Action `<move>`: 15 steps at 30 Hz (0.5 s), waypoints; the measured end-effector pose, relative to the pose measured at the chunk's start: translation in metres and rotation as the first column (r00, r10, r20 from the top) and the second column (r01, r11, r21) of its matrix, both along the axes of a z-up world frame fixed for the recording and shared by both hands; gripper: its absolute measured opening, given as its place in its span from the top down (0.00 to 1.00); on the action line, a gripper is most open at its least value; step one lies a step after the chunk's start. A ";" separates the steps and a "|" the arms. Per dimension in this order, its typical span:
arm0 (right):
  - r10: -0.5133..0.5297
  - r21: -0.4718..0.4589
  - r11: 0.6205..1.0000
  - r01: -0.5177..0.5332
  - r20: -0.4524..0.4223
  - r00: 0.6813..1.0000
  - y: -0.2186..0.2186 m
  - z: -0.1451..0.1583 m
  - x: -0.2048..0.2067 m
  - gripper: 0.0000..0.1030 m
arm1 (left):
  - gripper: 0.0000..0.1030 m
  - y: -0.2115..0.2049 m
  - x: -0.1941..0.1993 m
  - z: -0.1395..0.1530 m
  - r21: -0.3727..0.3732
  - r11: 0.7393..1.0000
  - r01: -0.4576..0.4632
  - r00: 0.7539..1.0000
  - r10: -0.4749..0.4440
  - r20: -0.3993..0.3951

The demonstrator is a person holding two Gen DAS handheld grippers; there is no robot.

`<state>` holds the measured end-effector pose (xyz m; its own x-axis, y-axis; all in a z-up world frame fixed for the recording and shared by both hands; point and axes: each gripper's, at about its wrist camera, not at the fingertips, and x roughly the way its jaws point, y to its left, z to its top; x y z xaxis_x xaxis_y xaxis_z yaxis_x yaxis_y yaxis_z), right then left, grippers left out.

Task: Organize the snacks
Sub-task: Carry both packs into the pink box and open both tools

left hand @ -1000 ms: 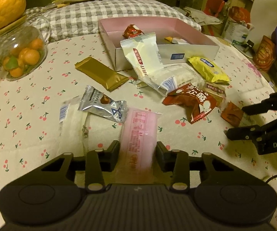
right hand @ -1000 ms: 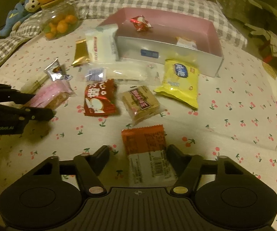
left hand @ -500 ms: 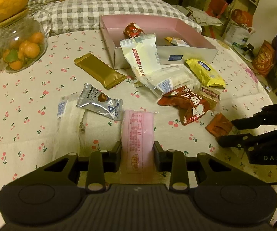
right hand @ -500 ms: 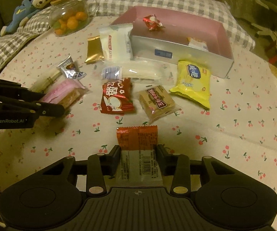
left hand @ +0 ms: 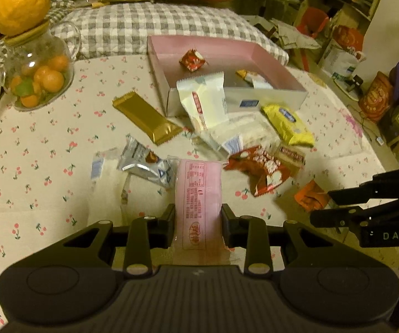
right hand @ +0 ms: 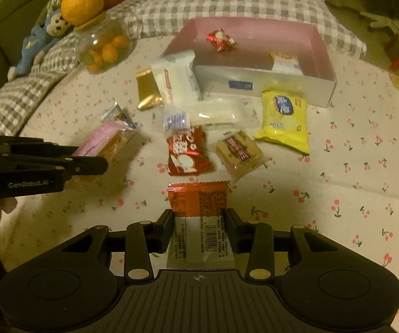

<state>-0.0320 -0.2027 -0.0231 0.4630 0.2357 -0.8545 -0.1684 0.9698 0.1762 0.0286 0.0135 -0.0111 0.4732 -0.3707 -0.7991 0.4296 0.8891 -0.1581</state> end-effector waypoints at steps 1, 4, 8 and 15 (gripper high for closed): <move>-0.003 0.009 1.000 0.003 0.003 1.000 -0.001 0.003 0.000 0.62 | 0.71 0.000 0.001 0.002 -0.005 1.000 -0.003 1.000 0.003 0.004; -0.009 0.027 1.000 0.009 0.013 1.000 -0.003 0.013 0.002 0.62 | 0.71 0.000 0.004 0.010 -0.019 1.000 -0.013 1.000 0.013 0.016; -0.026 0.038 0.999 0.025 0.037 0.999 -0.007 0.025 0.009 0.62 | 0.71 0.003 0.012 0.021 -0.044 0.998 -0.042 0.999 0.043 0.031; -0.057 0.048 0.997 0.054 0.061 0.997 -0.014 0.039 0.028 0.62 | 0.71 0.004 0.029 0.034 -0.071 0.994 -0.089 0.994 0.092 0.050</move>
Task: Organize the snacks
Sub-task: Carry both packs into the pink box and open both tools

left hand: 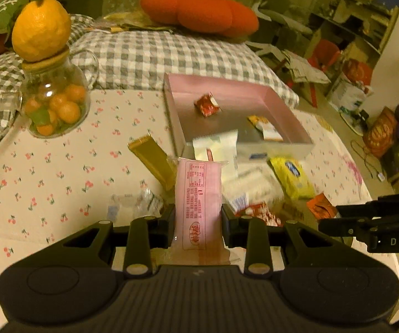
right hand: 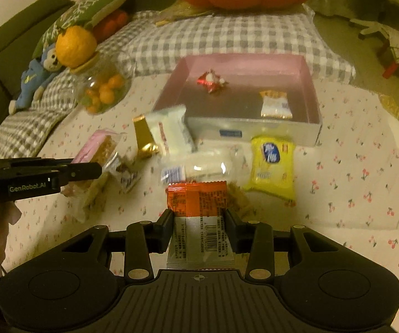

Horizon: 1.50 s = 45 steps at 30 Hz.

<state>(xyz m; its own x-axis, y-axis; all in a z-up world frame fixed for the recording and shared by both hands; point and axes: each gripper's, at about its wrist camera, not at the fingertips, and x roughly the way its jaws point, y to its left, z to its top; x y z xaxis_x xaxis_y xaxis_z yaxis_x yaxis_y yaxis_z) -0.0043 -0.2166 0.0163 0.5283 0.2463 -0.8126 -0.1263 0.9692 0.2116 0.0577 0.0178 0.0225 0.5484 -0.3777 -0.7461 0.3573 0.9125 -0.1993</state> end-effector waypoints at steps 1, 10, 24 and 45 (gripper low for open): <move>-0.007 0.006 1.000 0.007 0.000 1.000 -0.001 0.002 0.004 0.62 | 0.71 -0.001 0.003 0.001 0.000 1.000 -0.004 1.000 0.004 0.003; -0.072 0.007 0.997 0.072 0.015 0.997 -0.017 0.012 0.037 0.62 | 0.71 -0.014 0.026 0.005 -0.010 1.000 -0.016 1.000 0.016 -0.003; -0.182 -0.004 0.983 0.182 0.045 0.982 -0.044 0.010 0.095 0.62 | 0.71 -0.047 0.076 0.003 -0.002 1.000 -0.005 1.000 0.005 0.028; -0.302 -0.015 0.952 0.305 0.094 0.949 -0.089 -0.019 0.187 0.62 | 0.71 -0.131 0.143 -0.037 0.017 0.999 0.039 0.997 -0.037 -0.071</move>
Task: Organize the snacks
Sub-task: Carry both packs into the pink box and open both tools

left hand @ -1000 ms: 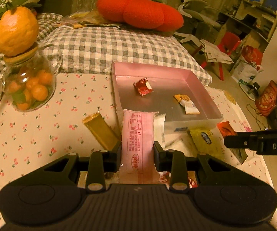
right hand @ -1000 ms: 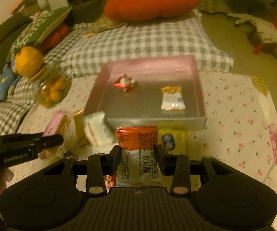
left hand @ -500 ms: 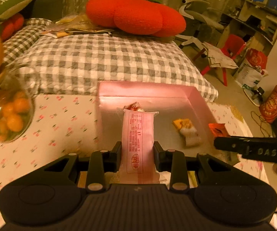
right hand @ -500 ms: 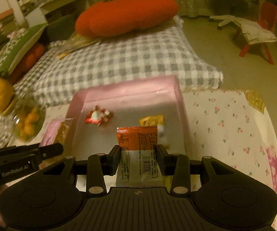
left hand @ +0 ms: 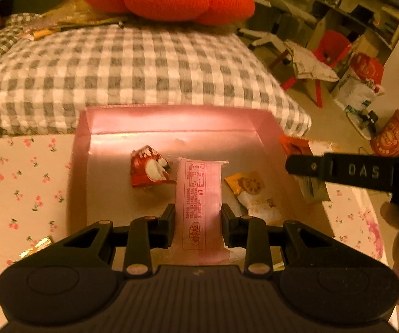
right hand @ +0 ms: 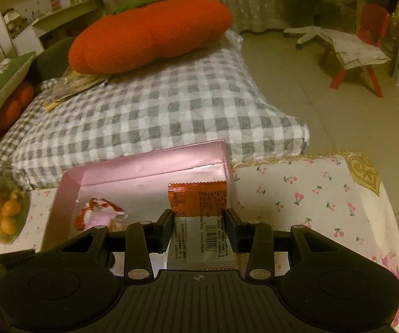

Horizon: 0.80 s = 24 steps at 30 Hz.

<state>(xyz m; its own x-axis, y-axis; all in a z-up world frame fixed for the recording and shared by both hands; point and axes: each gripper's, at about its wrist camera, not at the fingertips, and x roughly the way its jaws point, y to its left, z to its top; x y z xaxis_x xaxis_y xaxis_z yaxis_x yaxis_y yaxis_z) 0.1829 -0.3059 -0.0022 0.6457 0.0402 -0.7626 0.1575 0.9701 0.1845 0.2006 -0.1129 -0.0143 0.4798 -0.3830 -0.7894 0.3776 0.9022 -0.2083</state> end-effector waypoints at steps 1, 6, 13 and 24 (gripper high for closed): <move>0.004 0.001 1.000 -0.004 -0.005 1.000 0.000 -0.003 0.003 0.62 | 0.71 -0.002 0.001 -0.003 0.005 1.000 0.002 1.000 -0.002 -0.007; 0.027 0.012 1.000 -0.027 -0.026 0.999 0.000 -0.018 0.014 0.62 | 0.71 -0.009 0.006 -0.012 0.029 1.000 0.012 1.000 -0.011 -0.028; 0.036 -0.014 0.999 -0.037 -0.055 0.998 0.002 -0.033 0.026 0.62 | 0.71 -0.012 0.010 -0.021 0.057 0.998 0.014 0.999 -0.012 -0.031; 0.077 -0.075 0.994 -0.080 -0.045 0.996 0.014 -0.034 0.030 0.59 | 0.66 -0.015 0.006 -0.020 0.086 0.995 0.045 0.999 -0.045 0.005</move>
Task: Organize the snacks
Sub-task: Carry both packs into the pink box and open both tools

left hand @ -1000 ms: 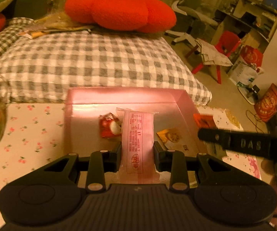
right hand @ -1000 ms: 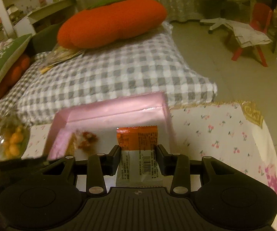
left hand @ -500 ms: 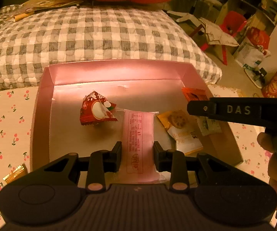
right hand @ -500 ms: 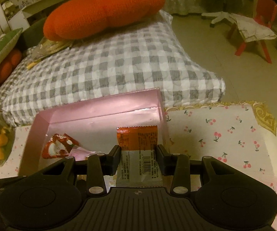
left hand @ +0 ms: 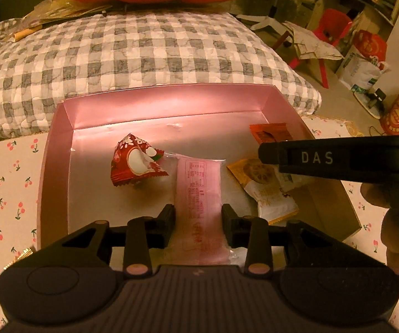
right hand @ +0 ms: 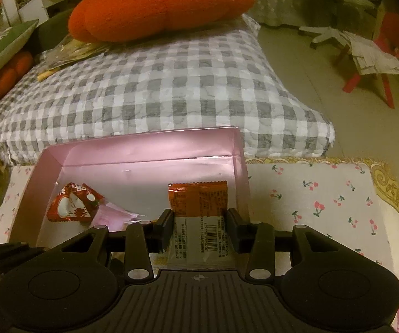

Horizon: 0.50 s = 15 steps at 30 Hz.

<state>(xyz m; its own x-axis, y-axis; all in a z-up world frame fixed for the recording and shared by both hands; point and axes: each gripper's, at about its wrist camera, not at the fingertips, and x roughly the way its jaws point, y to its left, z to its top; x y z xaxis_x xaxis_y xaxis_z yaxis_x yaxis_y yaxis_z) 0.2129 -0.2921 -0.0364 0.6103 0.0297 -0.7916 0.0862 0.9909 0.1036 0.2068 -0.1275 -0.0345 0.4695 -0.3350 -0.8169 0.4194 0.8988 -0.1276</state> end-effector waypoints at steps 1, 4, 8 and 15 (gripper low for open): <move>0.001 -0.005 1.000 -0.001 0.005 1.000 0.000 0.001 -0.001 0.59 | 0.62 0.000 -0.001 0.001 0.007 1.000 0.002 1.000 -0.002 0.003; -0.001 -0.004 1.000 0.001 0.005 1.000 -0.001 0.003 -0.001 0.54 | 0.50 -0.003 -0.003 0.002 0.024 1.000 0.009 1.000 -0.010 0.019; -0.014 0.022 1.000 0.013 0.022 1.000 -0.005 0.009 -0.006 0.43 | 0.40 -0.003 -0.006 0.009 0.035 0.999 0.012 0.999 -0.014 0.039; -0.015 0.034 0.999 0.013 0.040 0.999 -0.002 0.022 -0.017 0.25 | 0.20 -0.001 -0.016 0.018 0.033 0.999 0.011 0.999 -0.013 0.051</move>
